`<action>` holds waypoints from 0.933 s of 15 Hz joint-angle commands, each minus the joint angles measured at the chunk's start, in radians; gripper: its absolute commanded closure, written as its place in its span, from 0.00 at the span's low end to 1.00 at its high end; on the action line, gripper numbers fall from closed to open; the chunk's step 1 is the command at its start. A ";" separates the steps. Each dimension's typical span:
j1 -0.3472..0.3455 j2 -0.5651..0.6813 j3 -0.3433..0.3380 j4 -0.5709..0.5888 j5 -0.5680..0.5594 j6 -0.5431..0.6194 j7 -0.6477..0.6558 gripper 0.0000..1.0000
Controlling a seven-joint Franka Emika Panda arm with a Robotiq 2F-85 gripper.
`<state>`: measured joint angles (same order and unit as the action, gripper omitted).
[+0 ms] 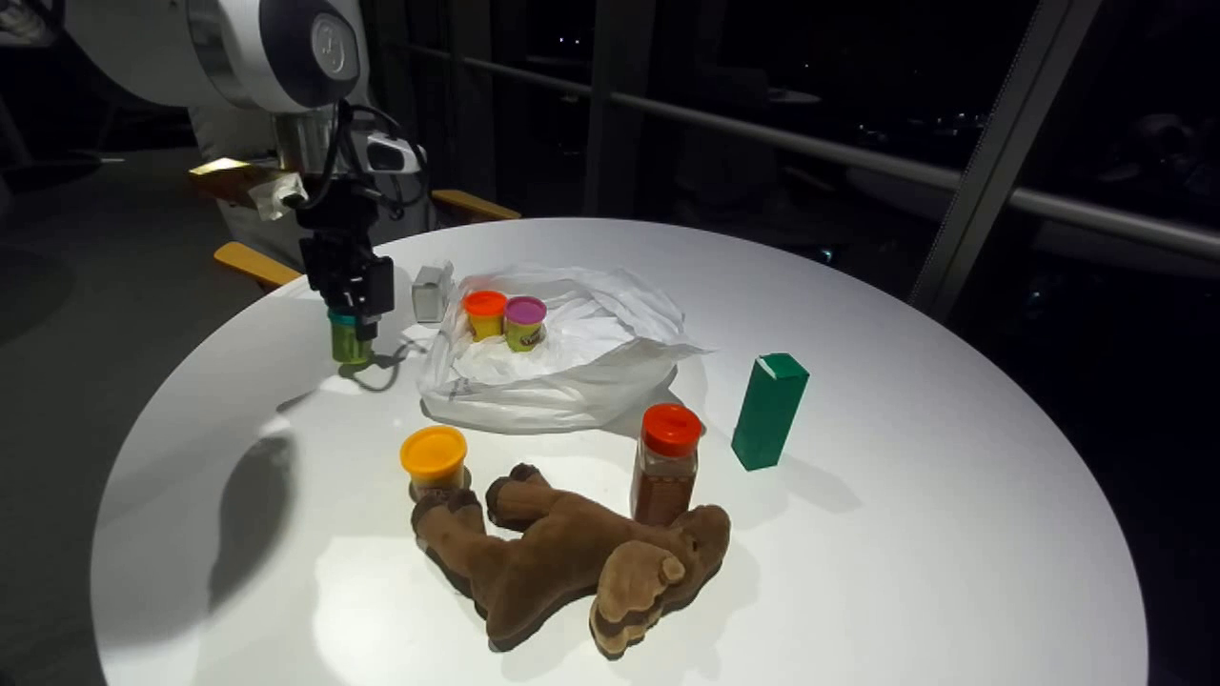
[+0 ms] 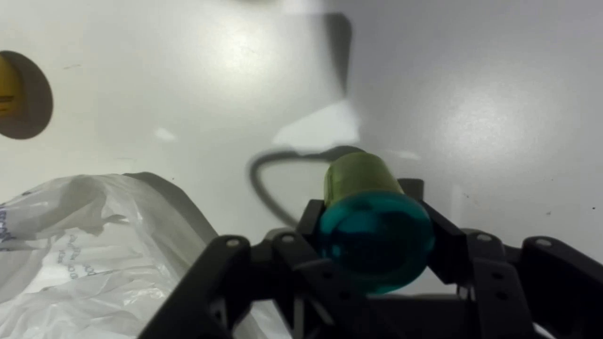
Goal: Remove the objects from the plastic and put them on the table
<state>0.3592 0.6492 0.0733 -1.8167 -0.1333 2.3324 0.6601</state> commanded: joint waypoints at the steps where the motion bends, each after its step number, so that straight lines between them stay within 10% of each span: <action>1: 0.047 0.049 -0.044 0.043 -0.052 0.054 -0.009 0.76; 14: 0.120 0.090 -0.086 0.063 -0.126 0.266 -0.076 0.76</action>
<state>0.4531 0.7051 0.0203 -1.7801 -0.2386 2.5429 0.5992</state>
